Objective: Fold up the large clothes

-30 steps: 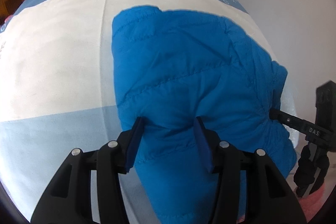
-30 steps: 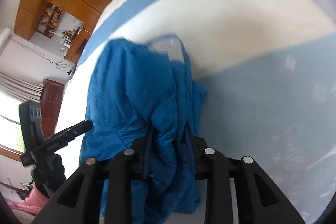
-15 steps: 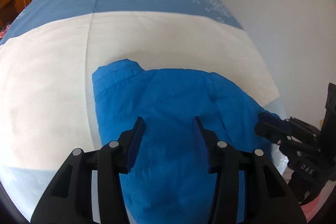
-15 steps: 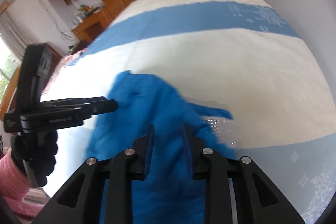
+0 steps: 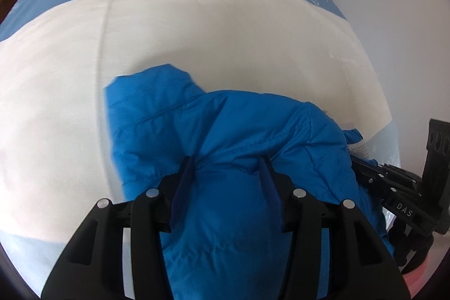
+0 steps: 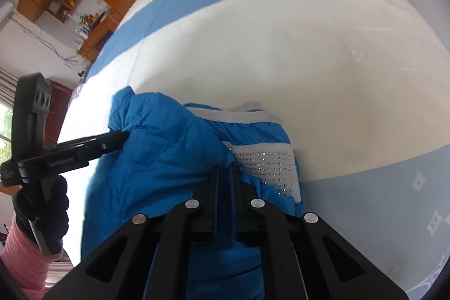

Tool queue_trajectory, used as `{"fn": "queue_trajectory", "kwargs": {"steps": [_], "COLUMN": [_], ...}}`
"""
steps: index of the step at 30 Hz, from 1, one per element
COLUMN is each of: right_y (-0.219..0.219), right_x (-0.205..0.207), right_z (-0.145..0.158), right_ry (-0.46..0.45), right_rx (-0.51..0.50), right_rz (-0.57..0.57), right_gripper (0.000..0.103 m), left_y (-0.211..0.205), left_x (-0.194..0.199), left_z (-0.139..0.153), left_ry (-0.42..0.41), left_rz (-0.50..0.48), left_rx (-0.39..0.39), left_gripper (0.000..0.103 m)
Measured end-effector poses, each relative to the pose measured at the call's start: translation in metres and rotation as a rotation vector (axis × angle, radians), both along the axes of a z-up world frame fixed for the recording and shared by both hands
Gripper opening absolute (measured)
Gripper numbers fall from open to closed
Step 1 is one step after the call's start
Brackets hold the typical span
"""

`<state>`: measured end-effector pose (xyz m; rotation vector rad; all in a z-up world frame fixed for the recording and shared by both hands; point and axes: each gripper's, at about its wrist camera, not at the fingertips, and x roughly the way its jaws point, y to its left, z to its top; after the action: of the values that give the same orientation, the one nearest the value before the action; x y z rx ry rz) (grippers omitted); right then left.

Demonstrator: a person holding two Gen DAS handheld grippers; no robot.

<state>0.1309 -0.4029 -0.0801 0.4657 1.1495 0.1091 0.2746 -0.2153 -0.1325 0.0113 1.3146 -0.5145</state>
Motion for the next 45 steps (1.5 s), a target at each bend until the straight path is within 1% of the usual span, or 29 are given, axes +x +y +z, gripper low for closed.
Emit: {"fn": "queue_trajectory", "kwargs": {"steps": [1,2,3,4,7,10,12,14,17,19,20,21,24,25,27,28,32,36,39,45], "right_y": [0.002,0.006,0.01,0.016,0.038,0.056,0.065,0.069,0.067,0.064,0.062,0.059,0.05,0.049,0.048,0.048,0.047,0.05,0.055,0.061], "right_x": [-0.004,-0.013,-0.02,-0.029,-0.058,-0.084,-0.098,-0.112,-0.13,-0.138,-0.143,-0.146,-0.157,-0.159,-0.162,-0.163,-0.167,-0.168,-0.164,-0.162], "right_z": [0.007,0.02,0.03,0.041,0.069,0.083,0.085,0.08,0.07,0.063,0.056,0.049,0.025,0.018,0.004,-0.003,-0.023,-0.032,-0.029,-0.029], "right_ry": [-0.018,-0.054,-0.082,-0.114,-0.198,-0.245,-0.257,-0.243,-0.227,-0.211,-0.189,-0.17,-0.114,-0.101,-0.078,-0.067,-0.044,-0.032,-0.036,-0.041], "right_rx": [-0.009,-0.028,-0.046,-0.063,-0.082,-0.046,-0.044,-0.07,-0.049,-0.072,-0.086,-0.077,-0.039,-0.029,-0.016,-0.013,0.03,0.037,-0.003,-0.007], "right_rz": [-0.005,-0.008,-0.005,0.004,0.05,0.104,0.118,0.099,0.086,0.071,0.06,0.051,0.008,-0.003,-0.022,-0.028,-0.063,-0.062,-0.04,-0.045], "right_gripper": [0.007,0.011,0.012,0.012,0.012,0.012,0.012,0.012,0.012,0.012,0.01,0.009,0.004,0.003,0.001,0.0,0.0,0.0,0.0,0.0], "left_y": [0.006,0.011,0.014,0.021,0.031,0.045,0.054,0.061,0.068,0.066,0.065,0.066,0.067,0.065,0.065,0.064,0.061,0.059,0.061,0.063], "left_x": [-0.009,-0.017,-0.026,-0.042,-0.082,-0.122,-0.143,-0.161,-0.179,-0.189,-0.194,-0.198,-0.202,-0.203,-0.203,-0.203,-0.205,-0.21,-0.206,-0.203], "left_z": [0.01,0.018,0.027,0.04,0.059,0.065,0.067,0.068,0.062,0.057,0.053,0.049,0.036,0.03,0.018,0.013,0.002,-0.006,-0.007,-0.008], "left_ry": [-0.032,-0.072,-0.106,-0.155,-0.227,-0.237,-0.248,-0.282,-0.299,-0.32,-0.328,-0.323,-0.272,-0.257,-0.238,-0.234,-0.235,-0.243,-0.227,-0.214], "left_rz": [0.007,0.007,0.006,-0.007,-0.044,-0.055,-0.043,-0.037,-0.067,-0.11,-0.133,-0.148,-0.169,-0.177,-0.176,-0.178,-0.19,-0.193,-0.177,-0.164], "left_rx": [0.001,0.002,0.003,-0.013,-0.047,-0.096,-0.127,-0.154,-0.187,-0.17,-0.154,-0.144,-0.139,-0.122,-0.111,-0.102,-0.071,-0.05,-0.061,-0.07], "left_gripper": [0.046,0.046,0.046,0.046,0.046,0.046,0.046,0.046,0.045,0.044,0.043,0.043,0.042,0.042,0.044,0.045,0.047,0.048,0.048,0.048]}}
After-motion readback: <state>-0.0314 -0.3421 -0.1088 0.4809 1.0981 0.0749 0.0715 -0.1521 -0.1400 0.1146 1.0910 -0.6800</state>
